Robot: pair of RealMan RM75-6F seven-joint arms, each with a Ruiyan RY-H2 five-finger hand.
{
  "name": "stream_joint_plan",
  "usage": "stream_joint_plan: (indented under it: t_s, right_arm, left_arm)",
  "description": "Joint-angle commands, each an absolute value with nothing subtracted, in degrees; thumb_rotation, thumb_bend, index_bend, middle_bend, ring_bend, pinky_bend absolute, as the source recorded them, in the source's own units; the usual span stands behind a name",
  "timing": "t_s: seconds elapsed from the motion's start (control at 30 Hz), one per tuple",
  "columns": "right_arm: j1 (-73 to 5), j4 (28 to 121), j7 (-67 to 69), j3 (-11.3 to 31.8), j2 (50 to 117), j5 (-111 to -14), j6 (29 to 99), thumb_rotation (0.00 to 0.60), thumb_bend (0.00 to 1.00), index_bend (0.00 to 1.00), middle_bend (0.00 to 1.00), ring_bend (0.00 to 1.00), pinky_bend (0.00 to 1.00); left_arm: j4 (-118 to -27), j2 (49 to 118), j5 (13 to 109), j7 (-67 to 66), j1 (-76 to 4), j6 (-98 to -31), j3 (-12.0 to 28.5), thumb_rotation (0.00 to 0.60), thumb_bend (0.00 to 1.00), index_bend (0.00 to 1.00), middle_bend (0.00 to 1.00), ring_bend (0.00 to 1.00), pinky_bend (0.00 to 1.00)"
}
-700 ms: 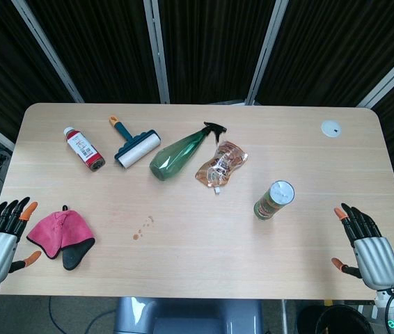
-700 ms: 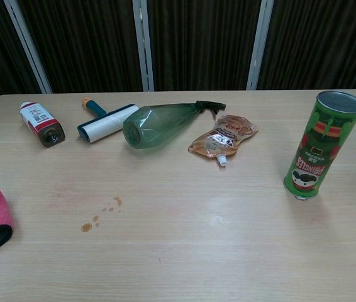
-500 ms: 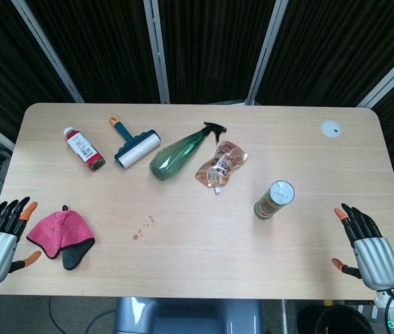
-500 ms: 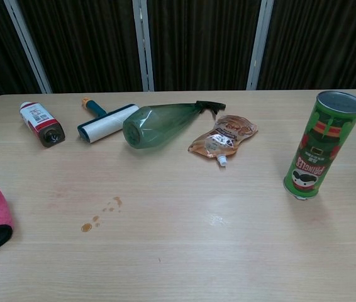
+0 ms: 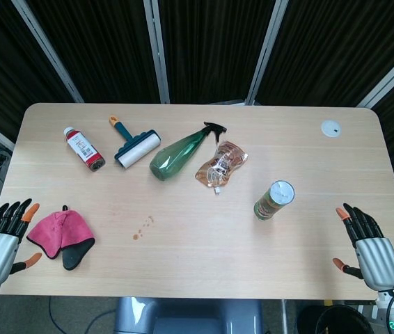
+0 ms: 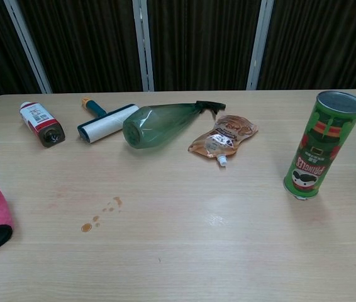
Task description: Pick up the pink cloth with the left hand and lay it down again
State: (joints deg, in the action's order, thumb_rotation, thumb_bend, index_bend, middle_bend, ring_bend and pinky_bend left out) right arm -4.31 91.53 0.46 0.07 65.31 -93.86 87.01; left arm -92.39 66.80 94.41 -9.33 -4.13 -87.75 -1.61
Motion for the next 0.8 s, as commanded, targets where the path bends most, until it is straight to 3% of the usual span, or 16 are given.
stream_joint_plan:
  t_s: [0.03, 0.2, 0.47, 0.8]
  right_arm:
    - [-4.3, 91.5, 0.4, 0.0, 65.3, -93.9, 87.0, 0.6, 0.04, 0.0, 0.0, 0.0, 0.12]
    - [-4.1, 91.7, 0.8, 0.1, 65.1, -93.6, 87.3, 0.6, 0.04, 0.0, 0.0, 0.0, 0.12]
    - [-4.1, 91.9, 0.5, 0.1, 65.2, -93.8, 87.1, 0.6, 0.04, 0.0, 0.0, 0.0, 0.12]
    - [-4.1, 92.1, 1.1, 0.3, 65.1, -93.2, 87.0, 0.6, 0.04, 0.0, 0.0, 0.0, 0.12]
  left_arm:
    - [-93.0, 66.4, 93.8, -9.8, -4.1, -87.2, -1.7, 0.6, 0.0, 0.0, 0.0, 0.0, 0.0]
    - [-93.4, 65.7, 91.9, -12.4, -4.8, -84.5, -1.7, 0.6, 0.0, 0.0, 0.0, 0.0, 0.0]
    - [-96.0, 63.9, 81.3, -21.0, -9.4, -71.9, 0.1, 0.6, 0.0, 0.0, 0.0, 0.0, 0.0]
    - [-90.7, 70.0, 68.2, -32.7, -17.9, -59.7, 3.9, 0.6, 0.0, 0.04, 0.0, 0.0, 0.02]
